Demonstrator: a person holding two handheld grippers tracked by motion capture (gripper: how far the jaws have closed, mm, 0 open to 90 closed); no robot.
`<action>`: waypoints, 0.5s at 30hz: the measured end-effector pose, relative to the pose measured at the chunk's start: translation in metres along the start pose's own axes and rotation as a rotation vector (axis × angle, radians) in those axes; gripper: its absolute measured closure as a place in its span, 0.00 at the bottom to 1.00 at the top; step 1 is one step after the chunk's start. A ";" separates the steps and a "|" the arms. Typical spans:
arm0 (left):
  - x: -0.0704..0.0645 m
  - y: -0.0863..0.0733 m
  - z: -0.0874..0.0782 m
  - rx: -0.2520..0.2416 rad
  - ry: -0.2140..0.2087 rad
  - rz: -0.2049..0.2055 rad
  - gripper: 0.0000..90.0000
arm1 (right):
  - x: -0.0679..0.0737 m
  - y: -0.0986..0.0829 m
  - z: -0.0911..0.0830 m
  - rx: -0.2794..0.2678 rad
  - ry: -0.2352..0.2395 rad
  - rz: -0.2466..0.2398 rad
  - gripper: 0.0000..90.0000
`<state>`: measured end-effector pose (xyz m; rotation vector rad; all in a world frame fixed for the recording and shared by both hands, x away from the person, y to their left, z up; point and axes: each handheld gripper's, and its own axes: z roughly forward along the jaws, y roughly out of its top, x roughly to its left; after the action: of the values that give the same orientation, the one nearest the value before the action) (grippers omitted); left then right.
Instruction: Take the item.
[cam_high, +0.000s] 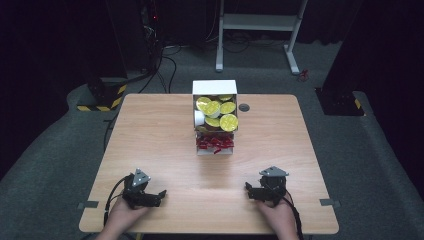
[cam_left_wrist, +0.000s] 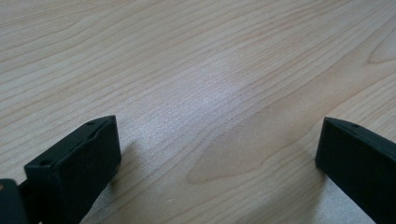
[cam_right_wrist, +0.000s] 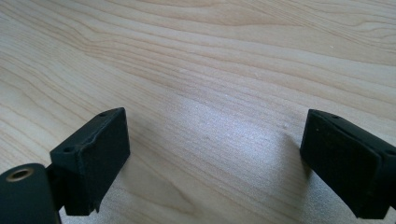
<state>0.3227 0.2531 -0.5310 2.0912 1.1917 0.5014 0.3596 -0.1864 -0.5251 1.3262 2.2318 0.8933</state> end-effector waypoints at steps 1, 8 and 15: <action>0.000 0.000 0.000 0.000 0.000 0.000 0.01 | 0.000 0.000 0.000 0.000 0.000 0.000 0.09; 0.000 0.000 0.000 0.000 0.000 0.000 0.00 | 0.000 0.000 0.000 0.000 0.000 0.000 0.09; 0.000 -0.001 -0.001 -0.001 0.005 0.008 0.01 | 0.000 0.000 0.000 0.000 0.001 -0.001 0.09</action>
<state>0.3214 0.2541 -0.5310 2.0958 1.1865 0.5106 0.3596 -0.1865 -0.5251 1.3256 2.2326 0.8933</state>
